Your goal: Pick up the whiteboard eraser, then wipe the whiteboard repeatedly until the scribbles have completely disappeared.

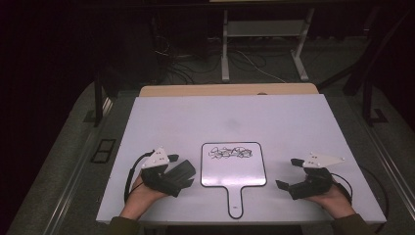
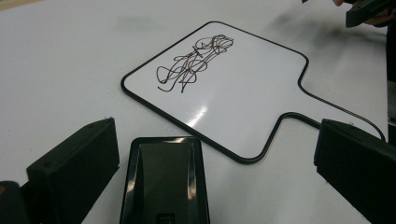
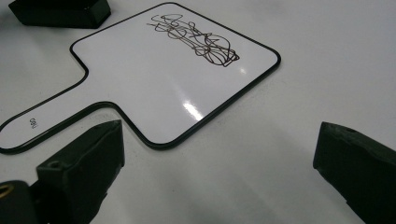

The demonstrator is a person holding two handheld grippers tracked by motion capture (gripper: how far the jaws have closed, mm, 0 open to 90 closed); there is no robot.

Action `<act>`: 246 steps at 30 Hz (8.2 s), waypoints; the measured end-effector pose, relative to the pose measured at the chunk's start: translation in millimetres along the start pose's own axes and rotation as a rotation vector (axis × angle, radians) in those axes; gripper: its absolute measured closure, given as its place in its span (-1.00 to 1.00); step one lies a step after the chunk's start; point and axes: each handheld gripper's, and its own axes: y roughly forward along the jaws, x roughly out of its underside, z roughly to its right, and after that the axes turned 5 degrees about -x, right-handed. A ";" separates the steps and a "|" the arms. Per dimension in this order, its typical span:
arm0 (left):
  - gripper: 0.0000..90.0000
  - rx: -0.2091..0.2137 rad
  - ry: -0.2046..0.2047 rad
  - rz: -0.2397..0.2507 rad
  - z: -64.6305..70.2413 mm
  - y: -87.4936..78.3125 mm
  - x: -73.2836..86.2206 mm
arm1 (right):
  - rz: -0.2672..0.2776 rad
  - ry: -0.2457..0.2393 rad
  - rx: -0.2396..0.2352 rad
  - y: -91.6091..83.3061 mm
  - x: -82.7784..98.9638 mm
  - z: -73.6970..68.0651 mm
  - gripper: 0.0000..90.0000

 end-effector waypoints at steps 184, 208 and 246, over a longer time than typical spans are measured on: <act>-0.13 -0.014 0.115 -0.343 -15.1 130.3 -87.4 | 0.010 0.028 -0.051 4.9 3.2 2.2 -0.98; -0.13 -0.006 0.126 -0.368 -12.6 149.9 -78.2 | 0.006 0.024 -0.049 4.9 3.3 2.3 -0.98; -0.13 0.056 0.173 -0.410 13.9 158.8 -80.8 | 0.000 0.022 -0.046 5.3 3.3 2.2 -0.98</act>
